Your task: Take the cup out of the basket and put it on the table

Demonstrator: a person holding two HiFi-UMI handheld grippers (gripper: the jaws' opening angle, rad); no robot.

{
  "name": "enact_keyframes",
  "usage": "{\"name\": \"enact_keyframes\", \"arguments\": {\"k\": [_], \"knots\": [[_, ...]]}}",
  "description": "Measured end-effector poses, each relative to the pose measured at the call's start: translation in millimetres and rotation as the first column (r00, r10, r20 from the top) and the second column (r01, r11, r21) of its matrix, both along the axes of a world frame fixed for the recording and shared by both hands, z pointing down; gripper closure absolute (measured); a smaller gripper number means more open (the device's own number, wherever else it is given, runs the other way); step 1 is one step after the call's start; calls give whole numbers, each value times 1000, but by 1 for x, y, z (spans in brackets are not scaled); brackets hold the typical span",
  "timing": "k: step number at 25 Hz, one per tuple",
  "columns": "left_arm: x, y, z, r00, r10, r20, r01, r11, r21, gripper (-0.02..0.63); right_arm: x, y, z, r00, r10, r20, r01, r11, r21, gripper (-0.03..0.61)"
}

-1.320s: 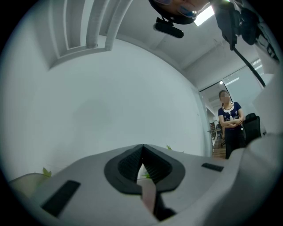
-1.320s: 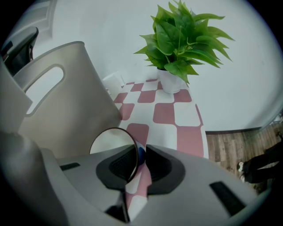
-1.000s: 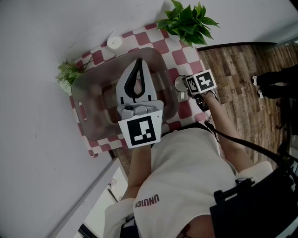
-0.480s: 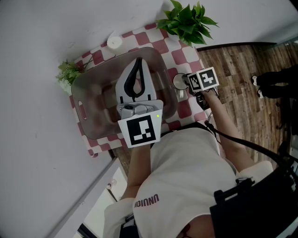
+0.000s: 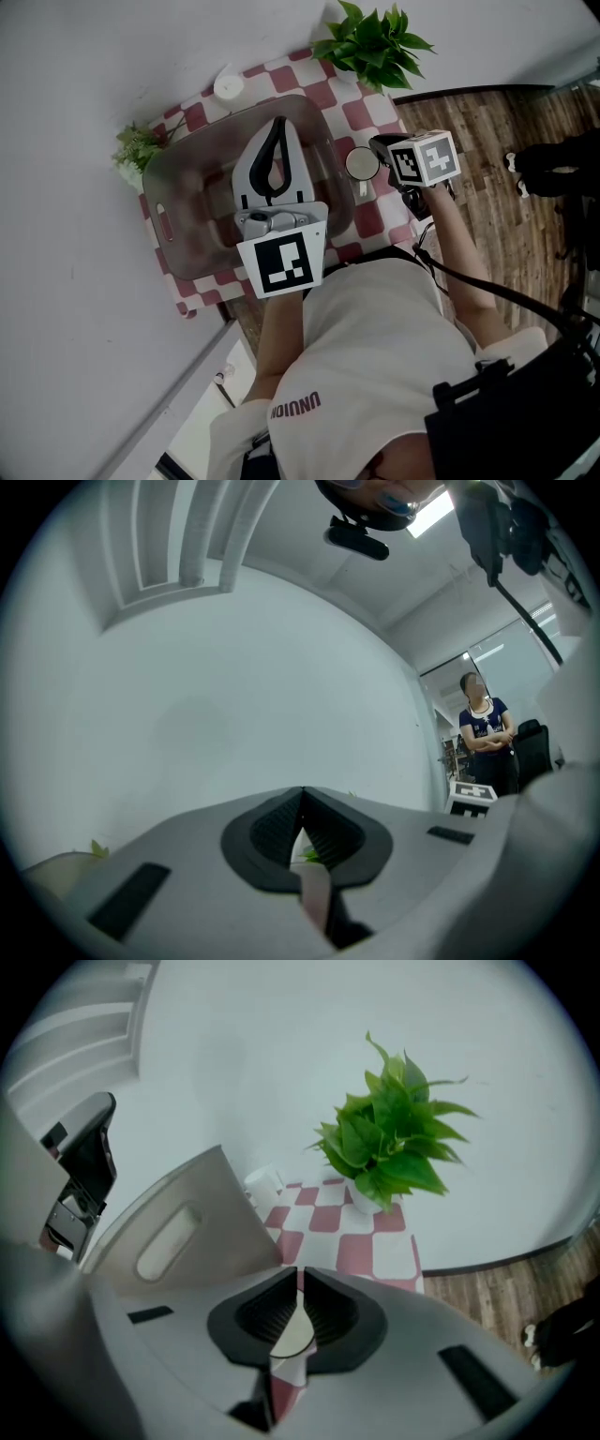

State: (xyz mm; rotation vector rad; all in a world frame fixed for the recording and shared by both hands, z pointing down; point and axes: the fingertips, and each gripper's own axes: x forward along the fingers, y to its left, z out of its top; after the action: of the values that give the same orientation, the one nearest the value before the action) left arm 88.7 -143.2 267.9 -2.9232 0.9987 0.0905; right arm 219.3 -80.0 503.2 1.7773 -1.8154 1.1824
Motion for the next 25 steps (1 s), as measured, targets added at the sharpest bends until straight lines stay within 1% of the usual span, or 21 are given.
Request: {"name": "enact_keyframes", "arguments": {"k": [4,9,13,18,22,25], "knots": [[0,3,-2,1000,-1,-6,1,1000,2,602,3,-14,-46,997,-2,-76,12,990,140,554],[-2,8,-3,1000,-2,-9,2,1000,7,602,5,-22,-96,986,38,-164,11,958,285,561],[-3,10,-5,1000,-5,-15,5,1000,10,603,11,-23,-128,956,114,-270,0,920,391,561],[-5,13,-6,1000,-4,-19,5,1000,12,603,13,-17,-157,917,205,-341,-8,867,498,563],[-5,15,-6,1000,-4,-22,4,1000,13,603,12,-13,-177,898,254,-360,-4,822,570,563],[-6,15,-6,1000,-3,-20,4,1000,11,603,10,-11,-189,886,278,-372,5,795,606,563]]}}
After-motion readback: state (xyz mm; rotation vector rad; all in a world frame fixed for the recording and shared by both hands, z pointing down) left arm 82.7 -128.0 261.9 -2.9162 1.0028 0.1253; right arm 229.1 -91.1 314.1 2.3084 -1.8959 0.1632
